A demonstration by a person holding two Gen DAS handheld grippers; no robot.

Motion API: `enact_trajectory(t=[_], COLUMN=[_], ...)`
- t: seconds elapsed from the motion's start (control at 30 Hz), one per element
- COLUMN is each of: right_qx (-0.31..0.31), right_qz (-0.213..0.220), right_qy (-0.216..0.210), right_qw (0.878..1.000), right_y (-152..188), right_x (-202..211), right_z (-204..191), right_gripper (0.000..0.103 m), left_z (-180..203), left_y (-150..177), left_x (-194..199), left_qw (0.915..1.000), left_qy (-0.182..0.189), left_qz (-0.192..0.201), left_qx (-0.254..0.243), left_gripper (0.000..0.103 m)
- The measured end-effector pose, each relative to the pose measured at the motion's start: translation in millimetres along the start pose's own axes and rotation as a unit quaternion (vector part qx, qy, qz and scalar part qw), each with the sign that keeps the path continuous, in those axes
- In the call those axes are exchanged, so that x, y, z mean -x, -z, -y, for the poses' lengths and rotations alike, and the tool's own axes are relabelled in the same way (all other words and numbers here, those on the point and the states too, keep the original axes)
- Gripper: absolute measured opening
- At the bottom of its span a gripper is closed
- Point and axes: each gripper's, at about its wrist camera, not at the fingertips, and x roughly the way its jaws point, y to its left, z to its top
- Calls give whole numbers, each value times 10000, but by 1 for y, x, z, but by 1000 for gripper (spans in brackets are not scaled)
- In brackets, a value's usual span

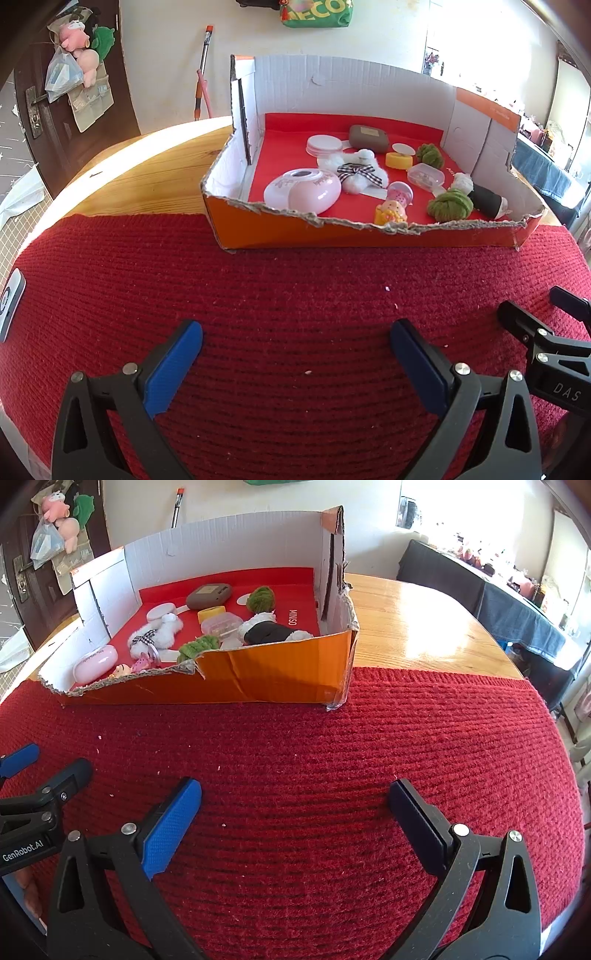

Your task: Organize objects

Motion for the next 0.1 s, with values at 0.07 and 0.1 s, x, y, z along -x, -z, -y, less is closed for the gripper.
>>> enact_trajectory(t=[0.07,0.1], right_qx=[0,0], right_qz=[-3,-2], right_qy=[1,0], right_qw=[10000,10000], right_y=[0,0], right_x=[0,0], right_z=[0,0], right_gripper=[103,103], left_z=[0,0], left_y=[0,0], left_x=[0,0], left_qw=[10000,10000], left_qy=[-2,3], left_qz=[1,-1], left_qx=[0,-2], left_gripper=[103,103])
